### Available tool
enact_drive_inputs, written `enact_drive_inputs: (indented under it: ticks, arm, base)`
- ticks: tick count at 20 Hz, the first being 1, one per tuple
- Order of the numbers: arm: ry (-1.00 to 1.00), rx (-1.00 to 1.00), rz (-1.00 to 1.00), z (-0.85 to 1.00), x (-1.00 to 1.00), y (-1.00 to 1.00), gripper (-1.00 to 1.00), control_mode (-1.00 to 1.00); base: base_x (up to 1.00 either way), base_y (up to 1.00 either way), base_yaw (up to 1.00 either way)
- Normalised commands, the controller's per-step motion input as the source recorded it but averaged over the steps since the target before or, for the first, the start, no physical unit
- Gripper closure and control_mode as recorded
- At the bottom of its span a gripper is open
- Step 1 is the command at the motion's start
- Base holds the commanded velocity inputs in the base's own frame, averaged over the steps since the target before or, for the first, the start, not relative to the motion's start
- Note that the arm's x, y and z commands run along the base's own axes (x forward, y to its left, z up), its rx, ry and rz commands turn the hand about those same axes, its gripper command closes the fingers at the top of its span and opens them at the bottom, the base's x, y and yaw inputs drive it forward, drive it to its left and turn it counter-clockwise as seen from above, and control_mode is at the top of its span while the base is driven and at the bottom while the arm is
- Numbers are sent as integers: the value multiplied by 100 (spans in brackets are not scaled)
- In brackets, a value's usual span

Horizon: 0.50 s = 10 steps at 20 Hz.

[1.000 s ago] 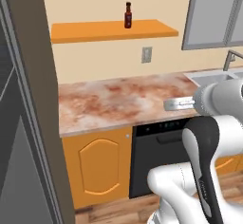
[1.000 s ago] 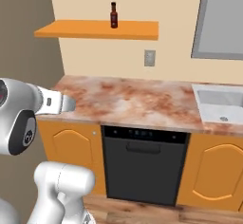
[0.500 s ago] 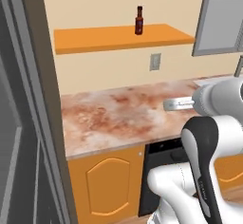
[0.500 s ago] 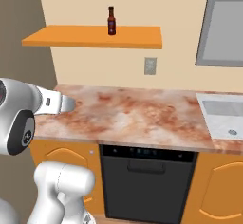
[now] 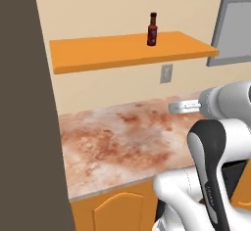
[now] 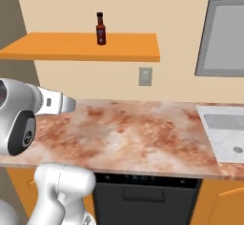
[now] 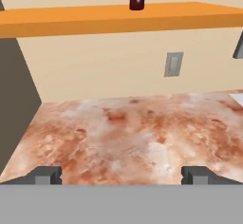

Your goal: Take 2 condiments from the cabinet and move them on the counter near the stove.Make sure the condiments are lined up with each other, next to each other.

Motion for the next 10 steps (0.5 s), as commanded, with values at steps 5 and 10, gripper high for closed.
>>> enact_drive_inputs:
  ticks: [5,10]
  arm:
    - [0,0,0,0,0,0,-100,100]
    - [0,0,0,0,0,0,-100,100]
  base:
    - [46,20,-10]
    - [11,12,-4]
